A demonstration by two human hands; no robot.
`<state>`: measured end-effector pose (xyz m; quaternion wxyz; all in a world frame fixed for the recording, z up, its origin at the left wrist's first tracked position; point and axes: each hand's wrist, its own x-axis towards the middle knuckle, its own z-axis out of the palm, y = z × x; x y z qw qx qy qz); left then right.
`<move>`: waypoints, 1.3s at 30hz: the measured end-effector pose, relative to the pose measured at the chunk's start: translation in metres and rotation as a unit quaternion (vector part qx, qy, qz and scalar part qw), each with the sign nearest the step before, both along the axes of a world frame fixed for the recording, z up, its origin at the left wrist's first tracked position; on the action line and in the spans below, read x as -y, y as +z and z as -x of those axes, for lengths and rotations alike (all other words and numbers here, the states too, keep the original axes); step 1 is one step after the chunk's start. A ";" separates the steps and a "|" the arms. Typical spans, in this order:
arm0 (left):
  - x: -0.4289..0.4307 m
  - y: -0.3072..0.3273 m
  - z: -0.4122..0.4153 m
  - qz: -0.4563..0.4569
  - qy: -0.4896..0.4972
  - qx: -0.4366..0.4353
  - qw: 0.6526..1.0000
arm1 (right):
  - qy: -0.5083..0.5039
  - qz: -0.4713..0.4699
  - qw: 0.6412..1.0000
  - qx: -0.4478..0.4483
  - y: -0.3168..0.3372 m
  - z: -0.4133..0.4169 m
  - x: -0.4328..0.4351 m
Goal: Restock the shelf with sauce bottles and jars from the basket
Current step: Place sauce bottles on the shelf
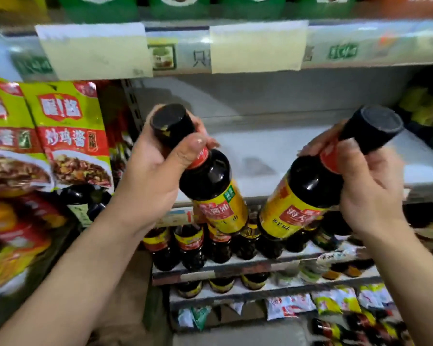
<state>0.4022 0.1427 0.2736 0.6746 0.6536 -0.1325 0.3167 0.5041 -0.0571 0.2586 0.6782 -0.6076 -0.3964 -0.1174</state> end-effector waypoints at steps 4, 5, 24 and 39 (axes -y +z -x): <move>-0.004 0.009 -0.013 -0.038 0.029 0.007 0.999 | -0.011 -0.034 0.999 0.024 0.008 -0.023 -0.013; -0.006 0.011 -0.017 -0.049 0.035 0.006 0.998 | -0.019 -0.040 0.999 0.031 0.009 -0.028 -0.017; -0.024 0.004 -0.048 -0.199 0.145 0.010 0.969 | -0.102 0.072 0.981 0.146 -0.002 -0.084 -0.061; -0.052 0.014 -0.083 -0.247 0.129 -0.114 0.954 | 0.049 0.126 0.990 0.048 0.018 -0.110 -0.086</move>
